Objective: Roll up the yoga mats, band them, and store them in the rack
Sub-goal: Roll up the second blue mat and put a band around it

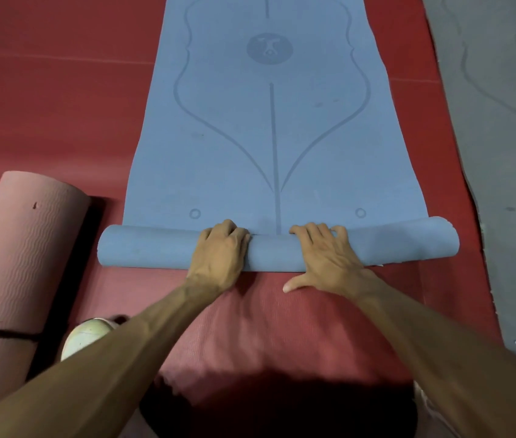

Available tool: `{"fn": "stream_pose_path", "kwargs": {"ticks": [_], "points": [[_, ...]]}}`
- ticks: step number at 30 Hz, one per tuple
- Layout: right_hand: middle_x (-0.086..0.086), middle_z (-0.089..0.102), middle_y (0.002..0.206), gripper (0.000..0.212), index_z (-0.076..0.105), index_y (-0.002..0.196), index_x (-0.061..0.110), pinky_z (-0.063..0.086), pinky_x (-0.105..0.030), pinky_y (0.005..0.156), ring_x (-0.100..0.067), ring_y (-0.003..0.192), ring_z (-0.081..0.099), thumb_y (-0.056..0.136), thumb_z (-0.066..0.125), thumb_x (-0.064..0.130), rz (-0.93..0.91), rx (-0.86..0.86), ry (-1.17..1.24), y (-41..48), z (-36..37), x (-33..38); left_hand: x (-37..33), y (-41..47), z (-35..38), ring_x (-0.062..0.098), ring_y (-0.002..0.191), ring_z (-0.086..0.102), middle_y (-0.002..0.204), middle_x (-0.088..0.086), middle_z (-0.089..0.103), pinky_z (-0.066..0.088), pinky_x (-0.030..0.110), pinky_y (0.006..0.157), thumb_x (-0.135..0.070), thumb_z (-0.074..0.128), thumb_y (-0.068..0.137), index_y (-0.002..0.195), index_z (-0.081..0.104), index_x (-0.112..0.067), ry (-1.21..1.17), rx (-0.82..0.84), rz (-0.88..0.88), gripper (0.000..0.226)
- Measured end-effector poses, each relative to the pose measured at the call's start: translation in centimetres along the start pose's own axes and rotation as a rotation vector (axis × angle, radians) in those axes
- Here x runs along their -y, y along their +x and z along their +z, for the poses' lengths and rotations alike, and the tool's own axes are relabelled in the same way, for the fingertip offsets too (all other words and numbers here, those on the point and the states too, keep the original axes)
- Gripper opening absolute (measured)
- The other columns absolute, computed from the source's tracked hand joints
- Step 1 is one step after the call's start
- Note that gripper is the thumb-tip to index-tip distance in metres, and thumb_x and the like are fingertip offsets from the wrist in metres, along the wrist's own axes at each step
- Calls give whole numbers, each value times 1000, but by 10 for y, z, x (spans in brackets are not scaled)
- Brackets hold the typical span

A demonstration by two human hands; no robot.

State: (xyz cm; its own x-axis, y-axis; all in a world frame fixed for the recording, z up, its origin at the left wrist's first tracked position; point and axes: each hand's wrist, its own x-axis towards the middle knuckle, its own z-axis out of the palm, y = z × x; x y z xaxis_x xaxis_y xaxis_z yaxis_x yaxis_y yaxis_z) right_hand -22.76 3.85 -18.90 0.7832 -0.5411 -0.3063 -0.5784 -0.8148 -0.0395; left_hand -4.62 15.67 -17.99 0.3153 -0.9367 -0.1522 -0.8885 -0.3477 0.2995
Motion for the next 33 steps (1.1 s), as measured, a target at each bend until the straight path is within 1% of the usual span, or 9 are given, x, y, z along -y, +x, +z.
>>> {"fn": "stream_pose_path", "kwargs": {"ticks": [3, 6, 12, 17, 20, 24, 27, 29, 33], "points": [[3, 41, 126, 97, 39, 134, 22, 27, -40, 98, -18, 117, 44, 61, 57, 83, -9, -5, 100, 10, -5, -5, -3, -19, 12, 24, 114, 55, 117, -3, 62, 26, 40, 105, -36, 24, 97, 122, 61, -20, 47, -143, 36, 48], [4, 39, 123, 89, 42, 131, 22, 26, -37, 97, -17, 118, 37, 65, 61, 78, -31, 39, 195, 16, -9, -10, 0, -25, 21, 27, 129, 45, 132, -3, 56, 12, 44, 111, -44, 28, 97, 137, 49, -19, 93, -114, 57, 51], [6, 32, 109, 81, 43, 130, 22, 27, -35, 97, -17, 113, 34, 70, 65, 71, -2, 186, 291, 32, -23, -16, 4, -3, 17, 23, 121, 46, 127, -6, 54, 16, 48, 110, -51, 15, 95, 141, 40, -31, 166, -4, 51, 56], [1, 40, 124, 78, 39, 136, 21, 29, -37, 102, -18, 120, 37, 76, 63, 66, -30, 233, 336, 43, -29, -20, 9, 19, 8, 19, 118, 42, 127, -10, 48, 17, 43, 108, -57, -3, 88, 138, 34, -38, 178, 76, 67, 66], [1, 39, 128, 74, 38, 138, 22, 28, -35, 103, -17, 120, 34, 82, 55, 67, -80, 156, 284, 41, -29, -23, 12, 29, 5, 18, 118, 41, 127, -11, 47, 19, 42, 107, -58, 2, 93, 137, 33, -40, 161, 136, 70, 57], [-1, 46, 123, 83, 47, 135, 22, 24, -39, 103, -20, 116, 41, 77, 22, 76, -71, -85, 128, 31, -24, -16, 16, 48, 1, 18, 130, 35, 142, -9, 37, 21, 42, 109, -48, 15, 100, 145, 26, -36, 153, 187, 88, 47], [-7, 55, 122, 76, 50, 135, 13, 30, -53, 104, -28, 112, 52, 80, 47, 65, -48, -325, 37, 17, -7, -15, 20, 63, 0, 14, 145, 15, 156, -8, 20, 14, 39, 115, -46, 15, 101, 151, 17, -30, 122, 210, 65, 52], [-11, 53, 132, 91, 44, 142, 9, 31, -56, 107, -32, 120, 51, 71, 70, 59, -37, -356, -33, 9, 3, -16, 22, 70, 0, 12, 147, 7, 159, -9, 14, 10, 38, 118, -47, 13, 101, 152, 13, -30, 113, 238, 60, 53], [-14, 51, 134, 101, 39, 144, 7, 29, -57, 108, -34, 121, 49, 67, 61, 69, 8, -301, -86, 19, 4, -17, 22, 81, -3, 11, 148, 4, 160, -9, 11, 8, 38, 119, -47, 13, 101, 153, 10, -28, 80, 266, 53, 55]]}}
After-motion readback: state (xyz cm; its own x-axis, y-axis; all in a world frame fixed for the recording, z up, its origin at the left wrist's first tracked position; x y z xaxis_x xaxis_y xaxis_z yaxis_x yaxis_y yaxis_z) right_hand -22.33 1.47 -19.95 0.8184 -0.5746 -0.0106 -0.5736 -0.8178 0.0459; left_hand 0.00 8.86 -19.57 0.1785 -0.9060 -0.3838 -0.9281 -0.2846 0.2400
